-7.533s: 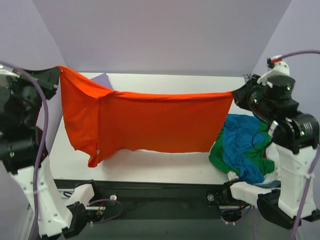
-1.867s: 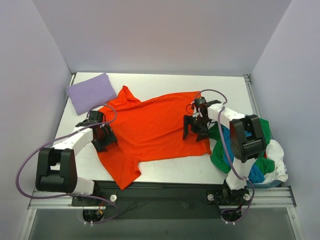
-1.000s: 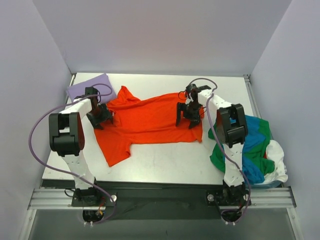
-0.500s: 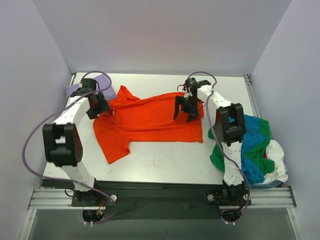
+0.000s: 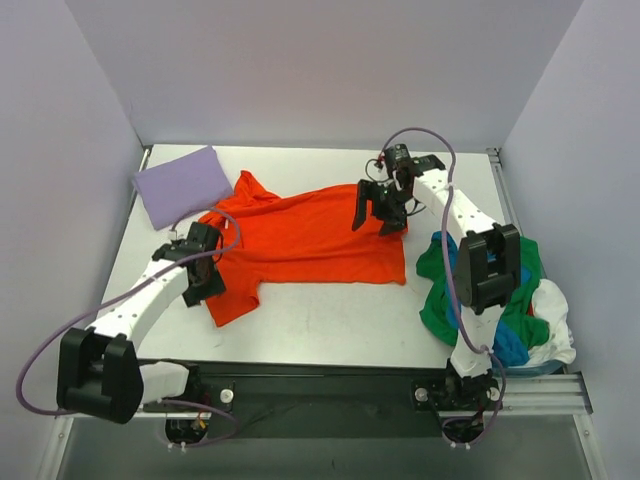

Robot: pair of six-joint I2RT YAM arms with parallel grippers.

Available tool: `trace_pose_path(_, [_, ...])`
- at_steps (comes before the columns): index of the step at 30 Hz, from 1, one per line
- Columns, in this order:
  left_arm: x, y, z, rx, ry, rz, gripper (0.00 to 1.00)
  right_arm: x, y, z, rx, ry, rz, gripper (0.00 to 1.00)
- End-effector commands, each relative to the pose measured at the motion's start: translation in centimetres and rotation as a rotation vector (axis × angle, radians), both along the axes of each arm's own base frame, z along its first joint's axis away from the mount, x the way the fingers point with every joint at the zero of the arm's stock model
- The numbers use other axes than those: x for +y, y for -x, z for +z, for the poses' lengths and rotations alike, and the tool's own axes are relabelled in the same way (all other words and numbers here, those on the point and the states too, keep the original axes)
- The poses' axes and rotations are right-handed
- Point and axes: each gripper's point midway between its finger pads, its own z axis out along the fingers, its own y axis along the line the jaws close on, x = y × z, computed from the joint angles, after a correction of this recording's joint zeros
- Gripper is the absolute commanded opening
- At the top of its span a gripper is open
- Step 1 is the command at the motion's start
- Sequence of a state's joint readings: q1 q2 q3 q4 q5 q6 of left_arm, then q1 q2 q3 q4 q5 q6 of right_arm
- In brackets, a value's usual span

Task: Fold and stack the t-shirts
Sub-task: Flatten out the tshirt

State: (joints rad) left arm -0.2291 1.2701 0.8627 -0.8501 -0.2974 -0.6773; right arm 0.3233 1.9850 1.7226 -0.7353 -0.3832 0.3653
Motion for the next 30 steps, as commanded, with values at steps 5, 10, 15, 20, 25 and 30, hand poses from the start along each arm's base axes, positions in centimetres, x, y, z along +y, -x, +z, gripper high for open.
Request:
trace_pose_path(5, [-0.3,4.2,-0.9,0.005,0.049,0.097,0.53,-1.0,4.7,0.2,0.043,0.001,0.002,0.73])
trace_pose_path(10, [-0.9,5.1,-2.1,0.04,0.075,0.102,0.49,-1.4,6.0,0.3,0.032,-0.007,-0.012,0.73])
trace_pose_path(15, [-1.5,5.6,-3.8,0.077,0.104,0.098,0.48,-1.8,6.9,0.4,0.029,-0.004,-0.019,0.73])
trace_pose_path(20, [-1.9,5.1,-4.3,0.047,0.13,0.093,0.48,-1.8,7.0,0.5,0.028,-0.006,-0.024,0.73])
trace_pose_path(25, [-2.4,5.2,-5.2,0.068,0.147,0.084,0.46,-1.6,6.7,1.0,0.017,-0.016,-0.028,0.73])
trace_pose_path(30, [-2.4,5.5,-6.0,0.1,0.144,0.083,0.34,-1.7,6.7,1.4,0.008,-0.019,-0.035,0.73])
